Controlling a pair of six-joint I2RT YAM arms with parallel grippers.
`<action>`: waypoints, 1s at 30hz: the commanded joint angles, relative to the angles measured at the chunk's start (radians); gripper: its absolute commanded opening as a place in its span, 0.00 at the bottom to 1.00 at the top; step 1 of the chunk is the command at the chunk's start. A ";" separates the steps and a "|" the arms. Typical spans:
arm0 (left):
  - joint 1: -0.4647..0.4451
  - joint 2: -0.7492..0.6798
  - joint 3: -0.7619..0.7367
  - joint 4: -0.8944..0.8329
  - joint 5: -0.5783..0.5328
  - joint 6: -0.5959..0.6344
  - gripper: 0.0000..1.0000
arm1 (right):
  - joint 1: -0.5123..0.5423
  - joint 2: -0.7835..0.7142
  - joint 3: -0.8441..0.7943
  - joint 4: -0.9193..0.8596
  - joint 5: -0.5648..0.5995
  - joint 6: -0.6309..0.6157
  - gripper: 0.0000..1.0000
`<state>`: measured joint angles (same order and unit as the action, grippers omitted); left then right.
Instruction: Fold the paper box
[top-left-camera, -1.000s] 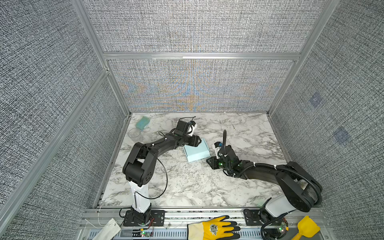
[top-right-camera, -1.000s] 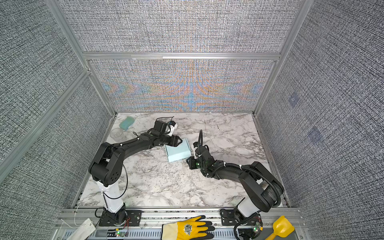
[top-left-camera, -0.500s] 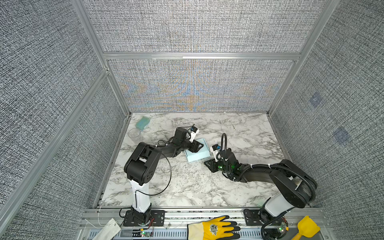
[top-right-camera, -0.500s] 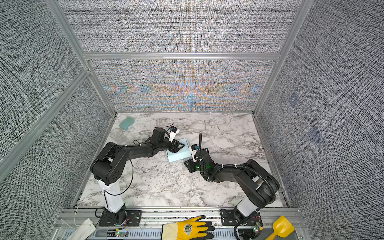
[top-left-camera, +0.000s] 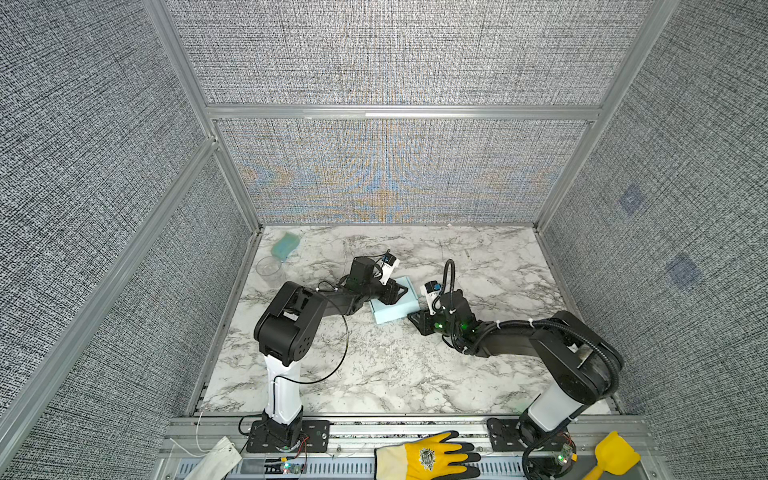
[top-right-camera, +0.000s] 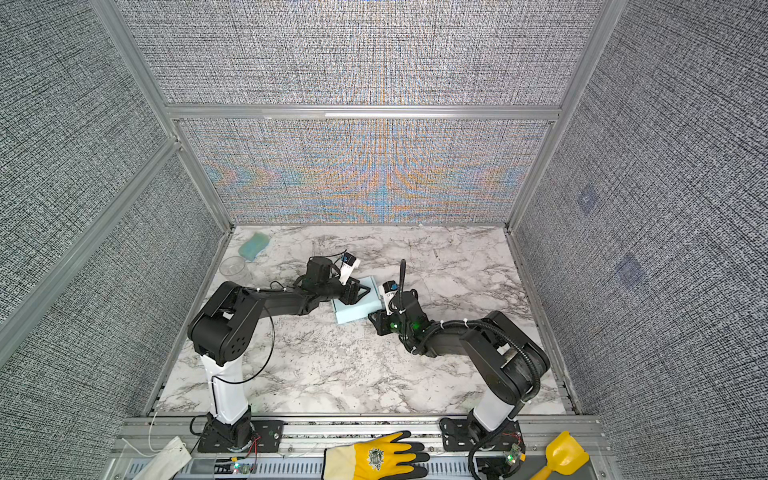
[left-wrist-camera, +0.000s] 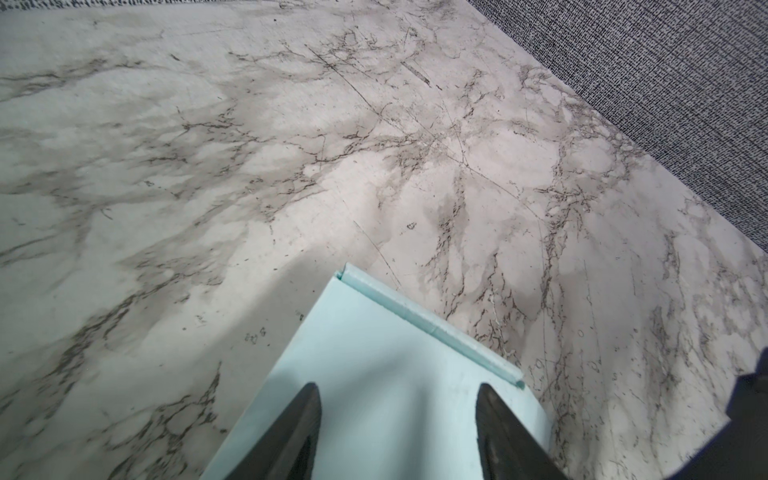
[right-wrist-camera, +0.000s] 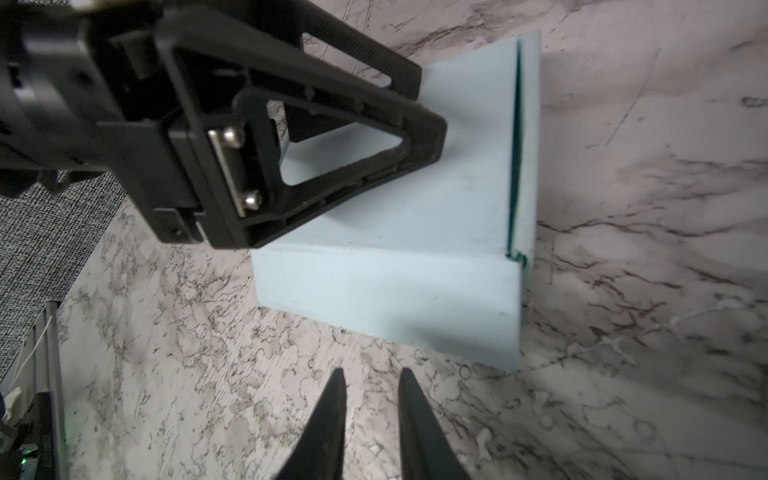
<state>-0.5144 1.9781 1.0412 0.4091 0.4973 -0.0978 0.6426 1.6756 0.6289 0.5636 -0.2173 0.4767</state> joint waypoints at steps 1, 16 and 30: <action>0.000 0.005 0.002 -0.031 0.005 0.003 0.62 | -0.016 0.017 0.015 -0.013 -0.001 0.015 0.25; 0.001 0.005 -0.002 -0.066 0.017 0.004 0.61 | -0.068 0.148 0.107 -0.014 -0.001 0.027 0.20; 0.000 -0.020 -0.049 -0.052 0.009 -0.012 0.60 | -0.110 0.182 0.181 -0.048 -0.004 0.023 0.20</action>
<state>-0.5144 1.9625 1.0039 0.4263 0.4969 -0.1001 0.5362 1.8702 0.8093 0.5152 -0.2314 0.4988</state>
